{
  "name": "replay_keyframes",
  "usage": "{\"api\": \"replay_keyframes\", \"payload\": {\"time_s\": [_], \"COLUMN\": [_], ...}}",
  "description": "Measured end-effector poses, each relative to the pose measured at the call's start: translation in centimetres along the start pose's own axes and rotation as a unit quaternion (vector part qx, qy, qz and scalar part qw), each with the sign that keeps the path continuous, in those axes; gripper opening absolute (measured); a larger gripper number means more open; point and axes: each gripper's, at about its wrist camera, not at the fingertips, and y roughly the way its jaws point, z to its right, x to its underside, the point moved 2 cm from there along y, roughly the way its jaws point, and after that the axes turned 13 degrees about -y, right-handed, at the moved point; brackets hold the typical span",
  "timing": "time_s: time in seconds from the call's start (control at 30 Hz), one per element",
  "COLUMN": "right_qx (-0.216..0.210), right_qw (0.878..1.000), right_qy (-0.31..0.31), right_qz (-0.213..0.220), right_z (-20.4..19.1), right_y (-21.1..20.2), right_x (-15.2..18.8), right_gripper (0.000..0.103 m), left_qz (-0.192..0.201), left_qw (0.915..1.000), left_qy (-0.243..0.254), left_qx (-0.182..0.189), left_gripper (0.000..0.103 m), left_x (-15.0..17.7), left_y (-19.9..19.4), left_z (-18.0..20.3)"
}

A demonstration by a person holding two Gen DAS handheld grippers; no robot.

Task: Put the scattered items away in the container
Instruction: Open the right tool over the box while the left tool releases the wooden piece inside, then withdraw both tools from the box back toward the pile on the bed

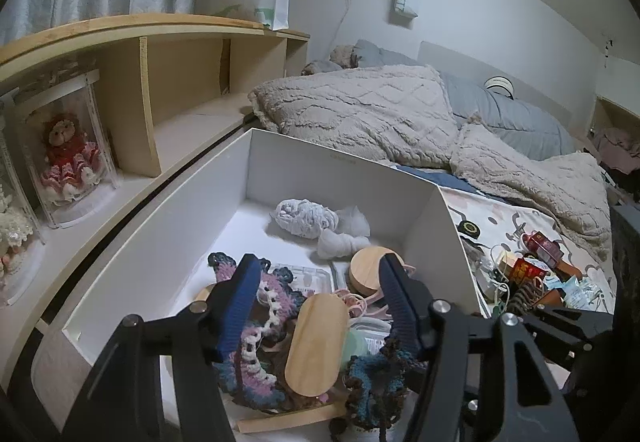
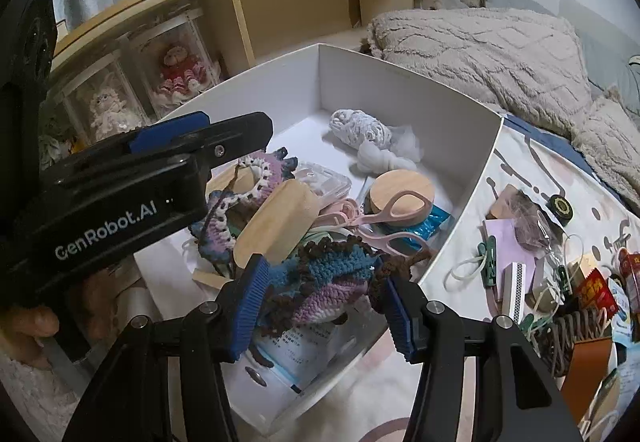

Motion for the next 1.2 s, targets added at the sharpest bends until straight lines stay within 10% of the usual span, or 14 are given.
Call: {"api": "replay_keyframes", "payload": {"time_s": [0.43,0.63,0.77,1.2], "right_qx": [0.029,0.067,0.082,0.105], "right_qw": [0.998,0.996,0.995,0.990], "right_qy": [-0.002,0.008,0.015,0.045], "right_qz": [0.047,0.051,0.055,0.082], "right_z": [0.5,1.4,2.2,4.4], "right_y": [-2.0,-2.2,-2.4,-3.7], "right_x": [0.0,0.5,0.9,1.8], "right_gripper": [0.057,0.087,0.103,0.103], "left_qz": [0.011,0.025,0.031,0.035], "left_qw": [0.9998,0.9992,0.9984,0.9977], "left_qy": [0.004,0.002,0.016,0.027], "left_qx": [-0.017,-0.031,-0.045,-0.052], "left_gripper": [0.084,0.102,0.103,0.103], "left_x": [-0.2,-0.3,-0.1,0.2], "left_y": [-0.9,-1.4,-1.5,-1.6], "left_z": [0.1,0.2,0.4,1.3]}}
